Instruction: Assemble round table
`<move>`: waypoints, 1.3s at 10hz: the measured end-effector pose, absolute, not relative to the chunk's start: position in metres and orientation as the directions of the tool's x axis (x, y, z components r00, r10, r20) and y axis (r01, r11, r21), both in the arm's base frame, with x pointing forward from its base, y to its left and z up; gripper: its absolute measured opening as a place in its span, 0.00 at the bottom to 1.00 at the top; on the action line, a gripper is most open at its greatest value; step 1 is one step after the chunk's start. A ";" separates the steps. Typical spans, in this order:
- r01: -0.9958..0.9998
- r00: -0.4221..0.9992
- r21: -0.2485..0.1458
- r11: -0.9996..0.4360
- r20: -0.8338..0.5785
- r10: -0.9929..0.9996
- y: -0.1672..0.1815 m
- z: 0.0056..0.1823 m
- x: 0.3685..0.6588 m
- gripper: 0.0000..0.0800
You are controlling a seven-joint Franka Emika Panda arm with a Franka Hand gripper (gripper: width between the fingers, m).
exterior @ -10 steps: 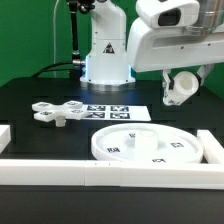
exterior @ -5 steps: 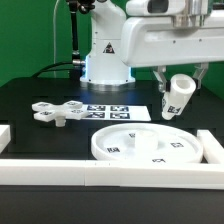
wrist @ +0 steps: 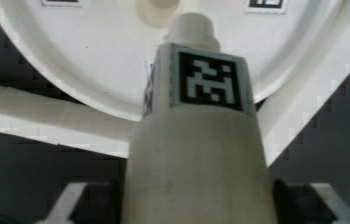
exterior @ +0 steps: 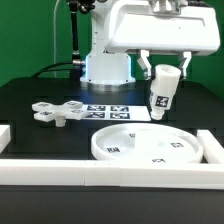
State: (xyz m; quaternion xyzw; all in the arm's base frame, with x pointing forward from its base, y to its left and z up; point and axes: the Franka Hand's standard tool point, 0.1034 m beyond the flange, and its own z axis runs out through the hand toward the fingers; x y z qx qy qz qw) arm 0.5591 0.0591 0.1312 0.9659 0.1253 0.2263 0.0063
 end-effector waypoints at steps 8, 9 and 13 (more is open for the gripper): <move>0.221 0.819 0.110 -0.969 0.518 0.246 0.041 0.112 0.548 0.51; 0.222 0.823 0.109 -0.969 0.512 0.246 0.041 0.107 0.547 0.51; 0.235 0.823 0.107 -0.966 0.507 0.256 0.049 0.101 0.552 0.51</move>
Offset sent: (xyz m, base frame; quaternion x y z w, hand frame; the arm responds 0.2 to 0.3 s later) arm 0.0057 -0.0073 -0.0009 0.0127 -0.0076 -0.0099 0.9998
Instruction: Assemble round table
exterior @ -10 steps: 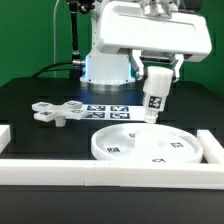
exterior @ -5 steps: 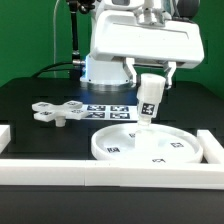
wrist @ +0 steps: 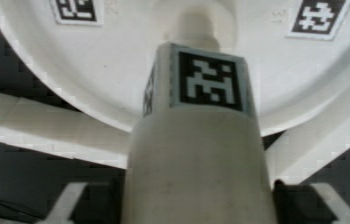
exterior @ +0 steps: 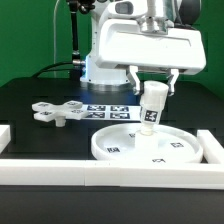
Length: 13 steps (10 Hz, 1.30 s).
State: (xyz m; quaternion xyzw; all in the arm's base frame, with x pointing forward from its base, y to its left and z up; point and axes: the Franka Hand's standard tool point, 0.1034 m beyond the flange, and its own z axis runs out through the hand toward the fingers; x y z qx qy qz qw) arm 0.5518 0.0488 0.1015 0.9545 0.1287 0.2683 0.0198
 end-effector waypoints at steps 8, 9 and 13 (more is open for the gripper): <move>0.226 0.823 0.111 -0.968 0.510 0.251 0.043 0.092 0.552 0.51; 0.227 0.826 0.110 -0.968 0.505 0.251 0.043 0.089 0.549 0.51; 0.229 0.835 0.105 -0.968 0.489 0.251 0.043 0.087 0.549 0.51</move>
Offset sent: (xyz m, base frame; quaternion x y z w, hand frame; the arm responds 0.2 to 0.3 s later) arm -0.0022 0.0001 -0.0106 0.0026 0.0125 -0.0014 0.9999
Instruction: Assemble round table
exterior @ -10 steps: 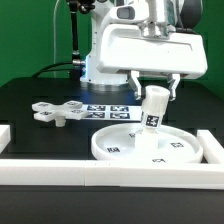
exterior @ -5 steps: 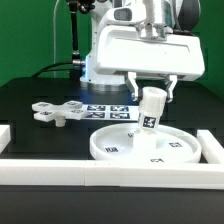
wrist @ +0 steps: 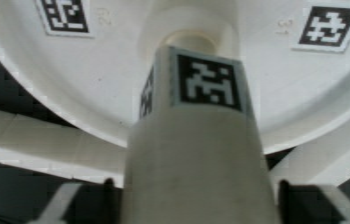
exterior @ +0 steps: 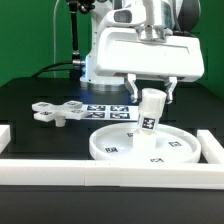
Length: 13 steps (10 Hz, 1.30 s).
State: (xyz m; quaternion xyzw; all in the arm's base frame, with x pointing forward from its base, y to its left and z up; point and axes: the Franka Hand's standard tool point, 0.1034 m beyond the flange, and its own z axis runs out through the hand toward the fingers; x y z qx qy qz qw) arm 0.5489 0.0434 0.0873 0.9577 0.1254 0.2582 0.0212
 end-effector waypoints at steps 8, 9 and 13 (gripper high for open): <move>0.236 0.834 0.115 -0.965 0.487 0.261 0.036 0.117 0.558 0.81; 0.236 0.835 0.114 -0.965 0.484 0.262 0.036 0.114 0.557 0.81; 0.268 0.838 0.124 -0.955 0.458 0.295 0.036 0.108 0.557 0.81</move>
Offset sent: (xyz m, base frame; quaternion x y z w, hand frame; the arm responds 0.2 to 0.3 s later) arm 0.0023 -0.0108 0.0160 -0.0236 -0.0154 -0.0097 0.9996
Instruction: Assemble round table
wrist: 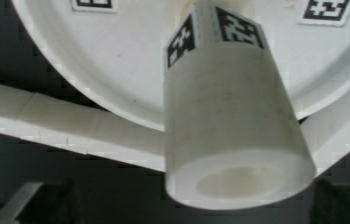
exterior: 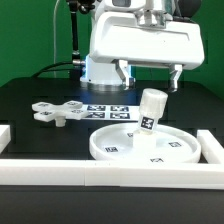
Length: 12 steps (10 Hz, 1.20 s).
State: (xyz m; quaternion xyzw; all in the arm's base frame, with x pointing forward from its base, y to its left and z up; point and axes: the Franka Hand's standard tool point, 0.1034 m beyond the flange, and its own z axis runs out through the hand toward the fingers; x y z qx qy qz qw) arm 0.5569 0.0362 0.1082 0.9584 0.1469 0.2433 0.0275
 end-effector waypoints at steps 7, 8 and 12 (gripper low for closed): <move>0.288 0.957 -0.027 -0.957 0.037 0.287 0.063 0.105 0.553 0.81; 0.406 0.911 0.007 -0.914 0.070 0.405 0.057 0.104 0.560 0.81; 0.560 0.825 0.051 -0.827 0.063 0.562 0.050 0.102 0.562 0.81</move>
Offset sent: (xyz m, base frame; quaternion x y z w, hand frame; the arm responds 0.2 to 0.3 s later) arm 0.0042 0.0043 0.0017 0.0159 -0.1995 0.0311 0.9793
